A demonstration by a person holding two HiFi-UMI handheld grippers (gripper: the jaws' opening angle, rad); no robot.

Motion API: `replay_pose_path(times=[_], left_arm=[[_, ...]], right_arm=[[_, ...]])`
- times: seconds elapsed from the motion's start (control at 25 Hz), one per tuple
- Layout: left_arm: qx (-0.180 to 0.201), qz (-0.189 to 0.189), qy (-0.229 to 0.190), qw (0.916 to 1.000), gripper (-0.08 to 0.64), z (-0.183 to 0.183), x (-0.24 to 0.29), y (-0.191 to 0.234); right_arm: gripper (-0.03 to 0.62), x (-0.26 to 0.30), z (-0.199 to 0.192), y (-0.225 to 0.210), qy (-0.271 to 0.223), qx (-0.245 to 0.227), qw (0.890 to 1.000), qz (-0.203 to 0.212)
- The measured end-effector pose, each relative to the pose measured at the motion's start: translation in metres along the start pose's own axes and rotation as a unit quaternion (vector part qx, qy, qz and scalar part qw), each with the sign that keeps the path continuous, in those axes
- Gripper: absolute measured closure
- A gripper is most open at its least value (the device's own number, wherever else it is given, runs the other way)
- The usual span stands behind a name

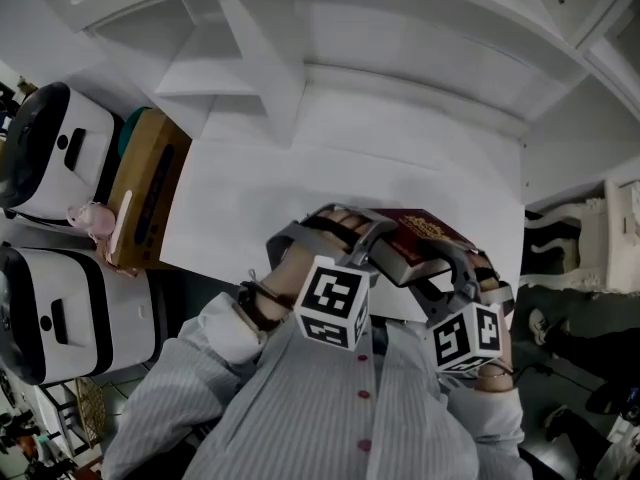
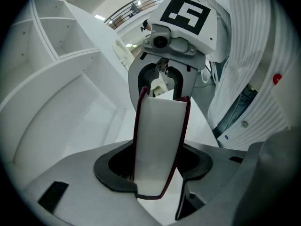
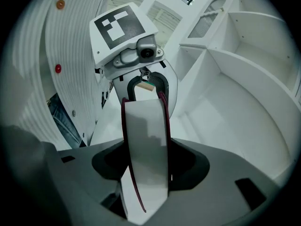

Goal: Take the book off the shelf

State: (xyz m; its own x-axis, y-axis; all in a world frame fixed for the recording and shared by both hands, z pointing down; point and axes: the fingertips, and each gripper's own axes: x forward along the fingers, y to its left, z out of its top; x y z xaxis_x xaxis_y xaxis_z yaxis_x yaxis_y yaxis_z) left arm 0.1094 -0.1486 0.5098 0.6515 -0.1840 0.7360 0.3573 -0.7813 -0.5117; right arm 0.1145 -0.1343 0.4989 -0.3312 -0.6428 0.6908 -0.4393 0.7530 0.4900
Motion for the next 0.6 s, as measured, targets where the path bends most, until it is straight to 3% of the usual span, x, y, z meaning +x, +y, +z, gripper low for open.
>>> replay_pose_path(times=[0.6], left_arm=[[-0.026,-0.046,-0.004,0.9986,0.314,-0.027,0.012,-0.016]], right_arm=[[0.364,0.027,0.000,0.012,0.007,0.027,0.999,0.038]])
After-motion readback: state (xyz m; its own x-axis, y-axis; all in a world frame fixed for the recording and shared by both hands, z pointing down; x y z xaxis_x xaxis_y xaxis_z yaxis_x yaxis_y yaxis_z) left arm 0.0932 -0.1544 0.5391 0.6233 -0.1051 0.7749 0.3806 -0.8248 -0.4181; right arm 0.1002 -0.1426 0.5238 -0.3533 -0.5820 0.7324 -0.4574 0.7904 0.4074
